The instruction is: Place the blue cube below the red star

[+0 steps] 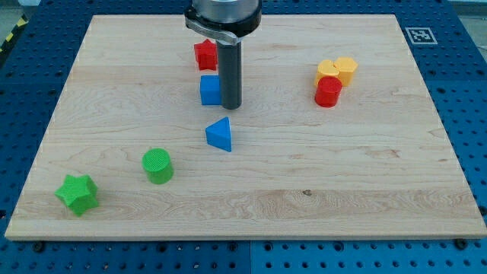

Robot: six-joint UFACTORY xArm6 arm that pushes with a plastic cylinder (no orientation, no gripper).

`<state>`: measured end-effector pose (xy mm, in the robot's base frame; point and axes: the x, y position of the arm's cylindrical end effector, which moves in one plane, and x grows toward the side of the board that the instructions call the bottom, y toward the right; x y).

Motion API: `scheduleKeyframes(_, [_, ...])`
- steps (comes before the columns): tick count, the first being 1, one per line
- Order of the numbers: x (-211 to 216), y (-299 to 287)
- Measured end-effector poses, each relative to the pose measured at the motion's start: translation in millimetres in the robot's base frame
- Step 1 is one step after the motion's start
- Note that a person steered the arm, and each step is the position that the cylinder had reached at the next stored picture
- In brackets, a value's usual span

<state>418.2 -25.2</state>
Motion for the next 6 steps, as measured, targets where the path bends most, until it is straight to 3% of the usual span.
scheduleKeyframes(1, [13.2, 23.2])
scheduleKeyframes(2, [63.5, 63.4])
scheduleKeyframes(3, [114.3, 64.5])
scheduleKeyframes(6, [115.6, -6.9])
